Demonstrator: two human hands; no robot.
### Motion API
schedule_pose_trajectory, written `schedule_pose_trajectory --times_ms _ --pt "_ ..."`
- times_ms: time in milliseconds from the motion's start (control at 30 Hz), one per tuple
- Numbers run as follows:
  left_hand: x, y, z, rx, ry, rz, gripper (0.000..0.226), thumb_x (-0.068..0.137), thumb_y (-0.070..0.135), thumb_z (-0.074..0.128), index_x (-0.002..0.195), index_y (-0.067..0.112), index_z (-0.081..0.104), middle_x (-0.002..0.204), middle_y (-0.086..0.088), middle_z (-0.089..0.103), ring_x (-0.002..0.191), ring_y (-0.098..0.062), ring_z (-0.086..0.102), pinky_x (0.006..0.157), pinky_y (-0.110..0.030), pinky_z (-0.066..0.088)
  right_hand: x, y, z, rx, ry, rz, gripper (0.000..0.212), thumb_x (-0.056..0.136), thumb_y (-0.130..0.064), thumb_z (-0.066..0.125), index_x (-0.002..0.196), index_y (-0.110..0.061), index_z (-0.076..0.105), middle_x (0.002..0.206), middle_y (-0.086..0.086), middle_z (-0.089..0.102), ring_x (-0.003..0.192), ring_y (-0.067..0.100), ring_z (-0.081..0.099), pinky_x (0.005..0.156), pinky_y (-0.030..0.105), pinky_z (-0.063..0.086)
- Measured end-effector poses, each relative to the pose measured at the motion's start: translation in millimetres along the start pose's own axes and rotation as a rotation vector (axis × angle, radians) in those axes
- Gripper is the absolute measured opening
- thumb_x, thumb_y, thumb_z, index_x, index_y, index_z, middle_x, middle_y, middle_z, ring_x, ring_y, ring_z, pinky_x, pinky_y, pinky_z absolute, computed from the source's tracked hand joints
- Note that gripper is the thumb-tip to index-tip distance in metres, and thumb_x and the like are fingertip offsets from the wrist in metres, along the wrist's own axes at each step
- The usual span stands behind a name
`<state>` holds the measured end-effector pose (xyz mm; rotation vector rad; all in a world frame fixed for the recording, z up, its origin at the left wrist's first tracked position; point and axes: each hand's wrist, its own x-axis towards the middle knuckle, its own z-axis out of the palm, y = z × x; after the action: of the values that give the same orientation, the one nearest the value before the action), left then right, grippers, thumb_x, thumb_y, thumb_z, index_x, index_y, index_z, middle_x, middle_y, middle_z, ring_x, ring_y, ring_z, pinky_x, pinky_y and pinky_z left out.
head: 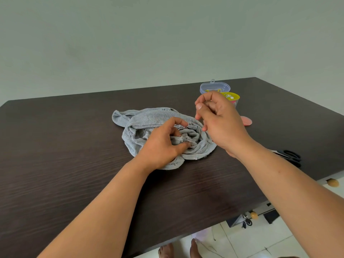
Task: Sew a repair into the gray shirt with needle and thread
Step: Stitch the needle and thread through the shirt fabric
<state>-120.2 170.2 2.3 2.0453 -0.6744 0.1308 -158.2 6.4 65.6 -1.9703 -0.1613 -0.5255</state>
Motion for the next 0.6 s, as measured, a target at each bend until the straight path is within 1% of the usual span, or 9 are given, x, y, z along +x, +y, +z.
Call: schedule_pose_trajectory --times_ms 100,167,233,300,367,400,433,500,600 --pt "0.6 0.2 1.5 -0.018 0.011 0.010 0.041 0.085 0.033 0.081 0.117 0.033 0.056 0.075 0.006 0.054 0.047 -0.002 0.042 0.055 -0.014 0.040 1.5 -0.1 -1.5 0.028 0.025 -0.027 0.019 0.101 -0.015 0.051 0.089 -0.028 0.056 0.065 -0.009 0.061 0.060 -0.001 0.053 0.069 0.030 0.046" --pt "0.7 -0.7 1.7 -0.022 0.005 0.009 0.049 0.081 0.035 0.084 0.121 0.034 0.055 0.076 0.006 0.054 0.049 -0.002 0.042 0.056 -0.016 0.040 1.4 0.3 -1.3 0.035 0.016 -0.032 0.017 0.101 -0.015 0.051 0.091 -0.027 0.057 0.066 -0.008 0.062 0.065 0.001 0.056 0.072 0.033 0.047" --pt "0.2 -1.2 1.5 -0.025 -0.022 -0.001 0.062 0.076 0.032 0.088 0.126 0.036 0.053 0.082 0.007 0.056 0.054 0.000 0.047 0.060 -0.013 0.040 0.4 1.4 -1.1 0.019 0.002 -0.035 0.016 0.101 -0.016 0.052 0.092 -0.026 0.058 0.068 -0.009 0.065 0.068 0.003 0.058 0.074 0.034 0.049" --pt "0.1 -1.3 1.4 -0.023 -0.038 -0.009 0.070 0.075 0.028 0.089 0.132 0.037 0.050 0.090 0.009 0.058 0.061 0.005 0.051 0.065 -0.010 0.041 0.2 1.1 -2.1 0.040 0.014 -0.027 0.016 0.101 -0.015 0.052 0.092 -0.026 0.058 0.070 -0.007 0.067 0.067 0.002 0.058 0.072 0.029 0.050" --pt "0.6 -0.6 1.1 -0.023 -0.037 -0.013 0.071 0.079 0.024 0.086 0.136 0.039 0.048 0.094 0.009 0.059 0.064 0.006 0.054 0.069 -0.011 0.043 1.0 -1.6 -4.9 0.072 0.051 -0.019 0.016 0.102 -0.013 0.051 0.093 -0.025 0.058 0.072 -0.005 0.067 0.066 0.001 0.059 0.066 0.019 0.048" --pt "0.9 -0.5 0.9 -0.020 -0.035 -0.016 0.070 0.082 0.024 0.084 0.139 0.040 0.047 0.095 0.011 0.060 0.064 0.006 0.055 0.071 -0.011 0.044 1.7 -3.5 -6.8 0.089 0.074 -0.016 0.015 0.102 -0.013 0.050 0.094 -0.024 0.057 0.073 -0.004 0.067 0.066 0.003 0.059 0.064 0.017 0.048" --pt "1.4 -0.3 0.9 -0.016 -0.032 -0.018 0.070 0.084 0.025 0.082 0.141 0.042 0.046 0.096 0.013 0.061 0.065 0.003 0.056 0.072 -0.011 0.045 2.4 -5.2 -8.8 0.107 0.095 -0.013 0.014 0.102 -0.013 0.050 0.095 -0.022 0.057 0.073 -0.003 0.067 0.066 0.005 0.060 0.062 0.017 0.049" --pt "1.5 -1.2 0.3 -0.004 -0.025 -0.028 0.071 0.087 0.028 0.079 0.145 0.046 0.042 0.099 0.016 0.063 0.071 -0.003 0.061 0.075 -0.007 0.046 2.4 -8.4 -10.9 0.136 0.121 -0.012 0.012 0.102 -0.014 0.050 0.095 -0.022 0.056 0.074 -0.002 0.067 0.066 0.010 0.061 0.062 0.023 0.050" --pt "1.9 -1.2 -0.3 -0.031 -0.033 -0.041 0.076 0.090 0.024 0.076 0.150 0.047 0.036 0.100 0.016 0.068 0.083 0.003 0.065 0.083 -0.008 0.047 1.0 -11.0 -10.4 0.159 0.136 -0.041 0.012 0.102 -0.014 0.051 0.094 -0.021 0.055 0.072 -0.002 0.066 0.066 0.013 0.060 0.063 0.029 0.052"
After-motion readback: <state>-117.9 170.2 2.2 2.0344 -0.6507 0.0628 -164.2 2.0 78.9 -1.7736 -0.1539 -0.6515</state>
